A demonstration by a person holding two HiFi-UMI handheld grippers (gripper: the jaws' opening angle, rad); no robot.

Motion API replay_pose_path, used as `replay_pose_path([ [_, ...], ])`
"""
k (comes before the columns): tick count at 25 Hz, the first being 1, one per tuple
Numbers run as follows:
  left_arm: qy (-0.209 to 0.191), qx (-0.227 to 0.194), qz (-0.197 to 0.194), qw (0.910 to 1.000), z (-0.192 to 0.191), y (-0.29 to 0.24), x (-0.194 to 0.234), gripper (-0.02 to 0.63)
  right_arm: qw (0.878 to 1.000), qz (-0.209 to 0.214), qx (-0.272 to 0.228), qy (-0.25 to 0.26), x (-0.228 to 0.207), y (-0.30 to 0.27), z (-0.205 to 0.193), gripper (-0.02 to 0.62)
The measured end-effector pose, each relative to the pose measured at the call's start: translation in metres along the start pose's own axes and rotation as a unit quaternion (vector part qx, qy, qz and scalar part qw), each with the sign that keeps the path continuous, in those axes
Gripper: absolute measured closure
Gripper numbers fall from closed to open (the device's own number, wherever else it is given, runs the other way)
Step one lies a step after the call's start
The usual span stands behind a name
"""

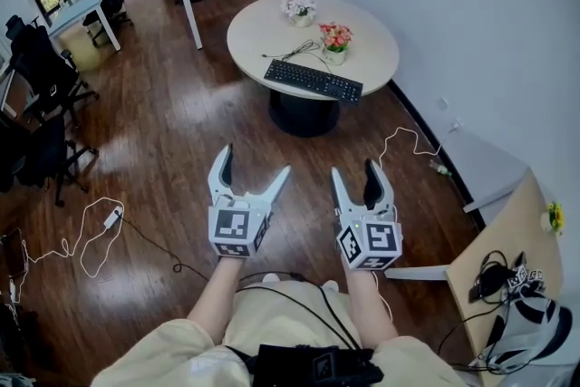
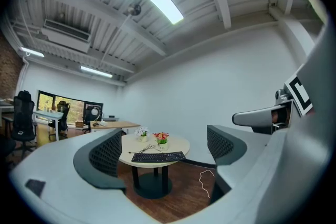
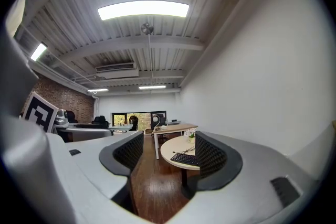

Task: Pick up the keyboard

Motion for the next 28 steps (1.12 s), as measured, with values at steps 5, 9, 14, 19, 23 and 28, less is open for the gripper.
replay_pose_path([
  [5,-0.001,-0.009,0.009,0.9999,-0.005,0.010,0.027,0.118,1.000,0.006,0.002,0.005,0.024,-0.011,-0.003,0.276],
  [9,0.002,-0.012,0.012,0.9998,-0.002,0.020,0.044,0.118,1.000,0.010,0.002,0.015,0.041,-0.017,-0.002,0.276],
  [14,0.011,-0.015,0.018,0.9997,-0.009,0.018,0.057,0.118,1.000,0.012,0.005,0.027,0.045,-0.021,-0.006,0.276],
  [19,0.018,-0.011,0.016,0.9996,-0.016,-0.003,0.055,0.118,1.000,0.002,0.012,0.025,0.025,-0.032,-0.006,0.276],
  [23,0.011,-0.005,0.021,0.9997,-0.019,-0.034,0.050,0.118,1.000,0.003,0.009,0.013,-0.005,-0.058,-0.014,0.276],
  [28,-0.004,0.000,0.026,0.9997,-0.016,-0.086,0.052,0.118,1.000,0.017,-0.002,-0.004,-0.043,-0.114,-0.017,0.276],
])
Point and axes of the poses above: the fingertips, and each gripper's own axes: y backward along the fingers, x to its left, z out of its top, the point moved 9 cm from there along y, backward along the fingers, and after that the axes turned 4 degrees about -x, right-handed, at the moved point
